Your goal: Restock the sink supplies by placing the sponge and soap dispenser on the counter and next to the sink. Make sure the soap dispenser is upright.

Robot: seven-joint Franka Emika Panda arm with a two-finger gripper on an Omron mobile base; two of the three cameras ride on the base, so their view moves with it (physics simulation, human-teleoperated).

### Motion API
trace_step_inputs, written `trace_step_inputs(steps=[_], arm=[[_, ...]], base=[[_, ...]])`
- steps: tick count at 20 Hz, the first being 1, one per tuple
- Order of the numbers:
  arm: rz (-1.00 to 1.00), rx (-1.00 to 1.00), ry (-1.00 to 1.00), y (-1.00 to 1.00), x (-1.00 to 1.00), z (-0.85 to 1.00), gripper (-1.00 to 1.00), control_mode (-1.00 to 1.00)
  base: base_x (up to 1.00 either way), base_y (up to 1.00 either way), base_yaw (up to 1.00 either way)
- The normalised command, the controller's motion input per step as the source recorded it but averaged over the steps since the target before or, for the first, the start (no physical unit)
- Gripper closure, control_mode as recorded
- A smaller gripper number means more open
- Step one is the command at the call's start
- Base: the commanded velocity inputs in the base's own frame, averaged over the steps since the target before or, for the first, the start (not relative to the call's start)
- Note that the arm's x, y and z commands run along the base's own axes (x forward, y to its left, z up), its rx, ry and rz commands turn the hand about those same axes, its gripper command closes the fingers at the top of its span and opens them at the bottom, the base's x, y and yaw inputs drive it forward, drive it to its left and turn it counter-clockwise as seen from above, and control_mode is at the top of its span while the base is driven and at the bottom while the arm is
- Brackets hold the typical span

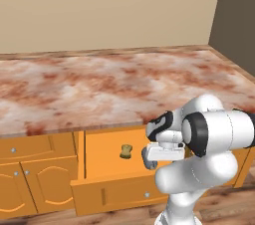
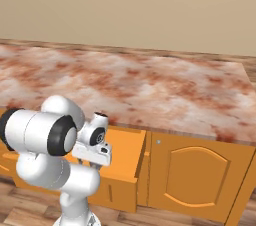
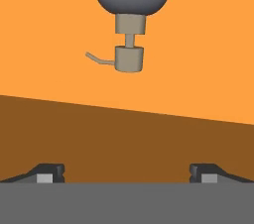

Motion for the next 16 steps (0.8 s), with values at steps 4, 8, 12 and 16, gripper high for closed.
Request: trace_step_inputs(steps=[4,8,12,16], arm=[[0.00,0.00,-0.01,0.00,0.24,-0.01,-1.00,-1.00],[0.00,0.00,0.00,0.00,0.01,-0.18,-1.00,-1.00],[0.00,0.00,0.00,0.01,0.00,-0.37,-1.00,-1.00],[0.00,0.00,-0.02,0.01,0.04,-0.18,-1.00,-1.00]], base=[[0.00,0.00,0.00],[0.00,0.00,0.00],[0.00,0.00,0.00],[0.00,0.00,0.00]])
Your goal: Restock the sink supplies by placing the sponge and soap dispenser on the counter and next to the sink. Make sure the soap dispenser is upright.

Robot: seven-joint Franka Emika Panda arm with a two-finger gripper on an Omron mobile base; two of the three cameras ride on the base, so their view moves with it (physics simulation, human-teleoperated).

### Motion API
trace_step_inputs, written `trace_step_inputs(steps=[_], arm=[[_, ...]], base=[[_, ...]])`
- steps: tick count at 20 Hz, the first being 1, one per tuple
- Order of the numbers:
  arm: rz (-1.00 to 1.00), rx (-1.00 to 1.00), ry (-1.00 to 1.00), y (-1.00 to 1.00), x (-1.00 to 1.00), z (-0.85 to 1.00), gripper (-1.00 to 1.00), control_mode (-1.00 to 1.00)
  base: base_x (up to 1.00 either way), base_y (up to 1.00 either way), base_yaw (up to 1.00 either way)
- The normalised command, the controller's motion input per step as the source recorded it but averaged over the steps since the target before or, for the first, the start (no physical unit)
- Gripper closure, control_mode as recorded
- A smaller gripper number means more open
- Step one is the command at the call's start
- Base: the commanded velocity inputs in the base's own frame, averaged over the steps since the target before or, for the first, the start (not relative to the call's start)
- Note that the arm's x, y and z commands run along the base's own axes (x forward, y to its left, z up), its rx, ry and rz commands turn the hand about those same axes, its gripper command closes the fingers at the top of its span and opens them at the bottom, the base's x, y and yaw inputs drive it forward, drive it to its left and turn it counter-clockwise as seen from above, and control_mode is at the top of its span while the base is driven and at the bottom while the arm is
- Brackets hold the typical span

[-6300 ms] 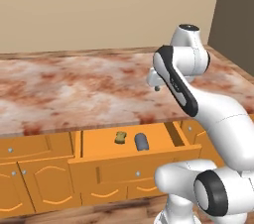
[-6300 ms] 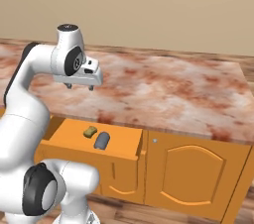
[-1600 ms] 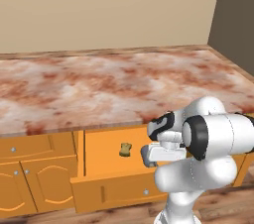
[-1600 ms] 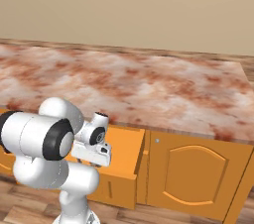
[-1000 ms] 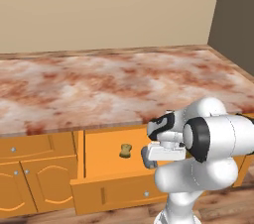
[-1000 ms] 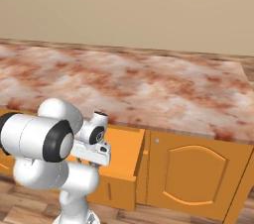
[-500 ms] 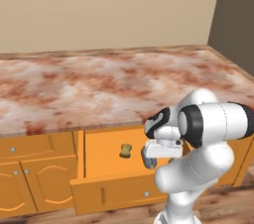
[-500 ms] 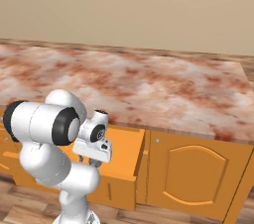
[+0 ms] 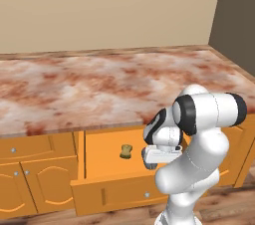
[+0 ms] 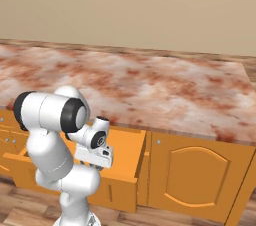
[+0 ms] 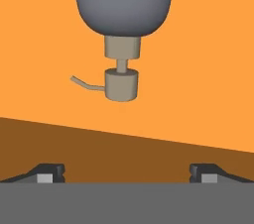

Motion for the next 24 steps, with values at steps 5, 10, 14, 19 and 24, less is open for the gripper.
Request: trace_step_inputs(steps=[5,10,14,19,24], arm=[[0.00,0.00,-0.07,0.00,0.00,0.00,-1.00,-1.00],[0.00,0.00,-0.09,0.00,0.03,0.00,-1.00,-1.00],[0.00,0.00,-0.04,-0.01,0.21,0.00,-1.00,-1.00],[0.00,0.00,-0.01,0.00,0.26,0.01,-1.00,-1.00],[-0.01,0.00,0.00,0.05,0.31,0.02,-1.00,-1.00]], base=[[0.00,0.00,0.00],[0.00,0.00,0.00],[0.00,0.00,0.00],[0.00,0.00,0.00],[0.00,0.00,0.00]])
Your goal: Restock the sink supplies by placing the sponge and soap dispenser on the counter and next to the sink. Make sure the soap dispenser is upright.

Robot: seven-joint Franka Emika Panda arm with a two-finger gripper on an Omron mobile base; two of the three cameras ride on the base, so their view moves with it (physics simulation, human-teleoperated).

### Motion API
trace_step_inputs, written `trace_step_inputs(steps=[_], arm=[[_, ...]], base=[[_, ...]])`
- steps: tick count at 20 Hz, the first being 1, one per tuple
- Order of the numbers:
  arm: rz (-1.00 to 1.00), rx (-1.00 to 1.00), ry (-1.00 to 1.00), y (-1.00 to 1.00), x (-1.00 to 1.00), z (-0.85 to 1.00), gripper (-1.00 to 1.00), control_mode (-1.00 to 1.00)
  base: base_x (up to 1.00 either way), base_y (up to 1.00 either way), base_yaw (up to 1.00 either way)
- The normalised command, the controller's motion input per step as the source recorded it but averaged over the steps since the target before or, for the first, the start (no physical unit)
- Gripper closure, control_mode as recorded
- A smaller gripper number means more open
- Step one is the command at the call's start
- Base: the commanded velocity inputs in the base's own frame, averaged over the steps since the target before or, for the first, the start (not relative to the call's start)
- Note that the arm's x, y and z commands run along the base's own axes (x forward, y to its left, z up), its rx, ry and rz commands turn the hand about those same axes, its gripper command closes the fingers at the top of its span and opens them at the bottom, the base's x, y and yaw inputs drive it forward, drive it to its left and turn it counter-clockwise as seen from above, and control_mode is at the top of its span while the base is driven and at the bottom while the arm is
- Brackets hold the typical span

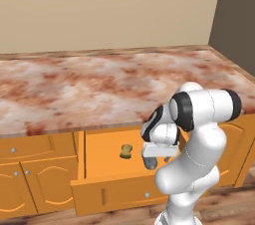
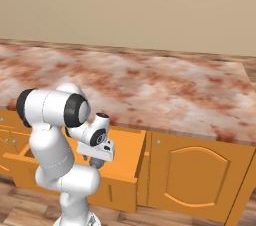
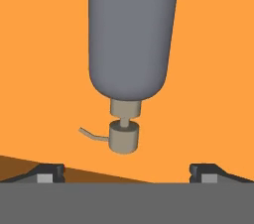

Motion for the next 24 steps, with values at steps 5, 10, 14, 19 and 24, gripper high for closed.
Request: trace_step_inputs(steps=[5,10,14,19,24], arm=[[-0.04,0.00,0.00,0.07,0.20,0.00,-1.00,-1.00],[-0.01,0.00,0.00,0.14,0.08,-0.10,-1.00,-1.00],[0.00,0.00,-0.07,0.08,0.00,-0.24,-1.00,-1.00],[0.00,0.00,-0.03,0.00,0.00,-0.15,-1.00,-1.00],[-0.01,0.00,0.00,0.00,0.00,-0.10,-1.00,-1.00]], base=[[0.00,0.00,0.00],[0.00,0.00,0.00],[0.00,0.00,0.00],[0.00,0.00,0.00],[0.00,0.00,0.00]])
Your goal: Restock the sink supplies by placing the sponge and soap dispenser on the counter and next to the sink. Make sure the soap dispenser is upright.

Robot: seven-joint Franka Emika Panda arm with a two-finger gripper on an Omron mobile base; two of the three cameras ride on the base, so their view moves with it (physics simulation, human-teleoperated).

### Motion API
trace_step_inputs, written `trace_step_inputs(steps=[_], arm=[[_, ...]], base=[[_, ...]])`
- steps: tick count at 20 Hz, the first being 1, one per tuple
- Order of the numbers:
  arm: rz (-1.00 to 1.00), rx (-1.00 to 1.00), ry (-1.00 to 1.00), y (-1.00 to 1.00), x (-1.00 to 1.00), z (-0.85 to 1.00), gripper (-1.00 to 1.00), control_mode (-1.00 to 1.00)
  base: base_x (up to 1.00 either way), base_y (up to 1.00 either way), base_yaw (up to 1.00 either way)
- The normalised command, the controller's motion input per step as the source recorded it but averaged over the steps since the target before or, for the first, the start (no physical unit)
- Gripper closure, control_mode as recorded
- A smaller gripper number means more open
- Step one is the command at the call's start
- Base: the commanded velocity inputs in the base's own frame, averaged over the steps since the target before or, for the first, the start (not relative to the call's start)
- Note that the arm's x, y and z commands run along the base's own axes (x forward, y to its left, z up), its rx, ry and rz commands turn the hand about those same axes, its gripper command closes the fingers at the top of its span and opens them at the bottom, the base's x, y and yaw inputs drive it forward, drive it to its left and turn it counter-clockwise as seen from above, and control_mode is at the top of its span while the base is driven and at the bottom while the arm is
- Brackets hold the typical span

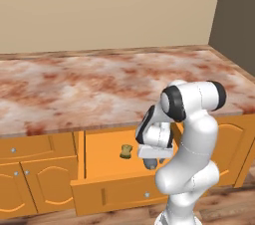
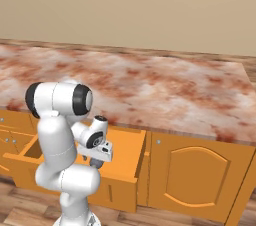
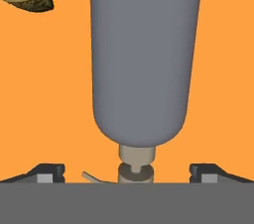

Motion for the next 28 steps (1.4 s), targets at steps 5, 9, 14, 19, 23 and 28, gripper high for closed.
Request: trace_step_inputs(steps=[5,9,14,19,23,28], arm=[[0.00,0.00,0.00,0.00,0.00,-0.13,-1.00,-1.00],[0.00,0.00,0.00,0.00,0.00,-0.17,-1.00,-1.00],[0.00,0.00,0.00,0.00,0.00,-0.22,-1.00,-1.00],[0.00,0.00,0.00,0.00,0.00,-0.24,-1.00,-1.00],[0.00,0.00,0.00,0.00,0.00,-0.23,-1.00,-1.00],[0.00,0.00,0.00,0.00,0.00,-0.22,1.00,-1.00]], base=[[0.00,0.00,0.00],[0.00,0.00,0.00],[0.00,0.00,0.00],[0.00,0.00,0.00],[0.00,0.00,0.00],[0.00,0.00,0.00]])
